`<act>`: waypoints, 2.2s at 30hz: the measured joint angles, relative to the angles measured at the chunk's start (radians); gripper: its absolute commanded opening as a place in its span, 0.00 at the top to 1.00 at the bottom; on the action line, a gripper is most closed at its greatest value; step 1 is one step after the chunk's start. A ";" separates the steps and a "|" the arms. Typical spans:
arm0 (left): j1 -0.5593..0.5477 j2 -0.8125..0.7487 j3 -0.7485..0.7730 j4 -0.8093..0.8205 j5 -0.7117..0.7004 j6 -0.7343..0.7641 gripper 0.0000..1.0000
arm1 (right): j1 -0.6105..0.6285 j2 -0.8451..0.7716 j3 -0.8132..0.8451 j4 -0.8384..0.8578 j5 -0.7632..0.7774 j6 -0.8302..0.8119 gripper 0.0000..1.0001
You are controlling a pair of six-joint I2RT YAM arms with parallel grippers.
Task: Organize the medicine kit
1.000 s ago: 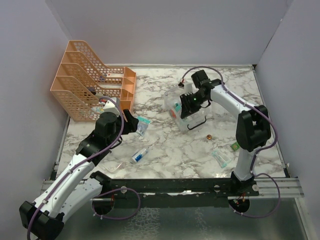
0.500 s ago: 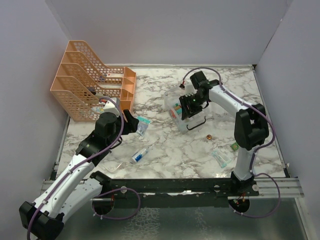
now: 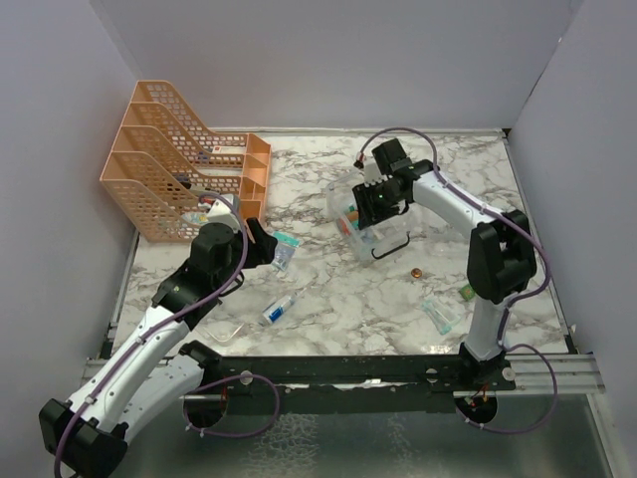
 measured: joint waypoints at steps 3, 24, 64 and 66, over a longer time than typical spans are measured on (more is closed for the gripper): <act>0.000 0.005 0.000 0.001 0.003 0.000 0.35 | 0.033 0.000 -0.008 0.033 0.024 0.014 0.58; 0.000 0.451 0.111 -0.003 0.071 0.032 0.52 | 0.068 -0.523 -0.175 0.146 0.191 0.271 0.57; -0.065 0.779 0.227 0.047 0.238 0.041 0.62 | 0.068 -0.780 -0.509 0.193 0.102 0.381 0.57; -0.065 0.771 0.241 0.042 0.210 0.050 0.64 | 0.068 -0.783 -0.514 0.193 0.100 0.386 0.57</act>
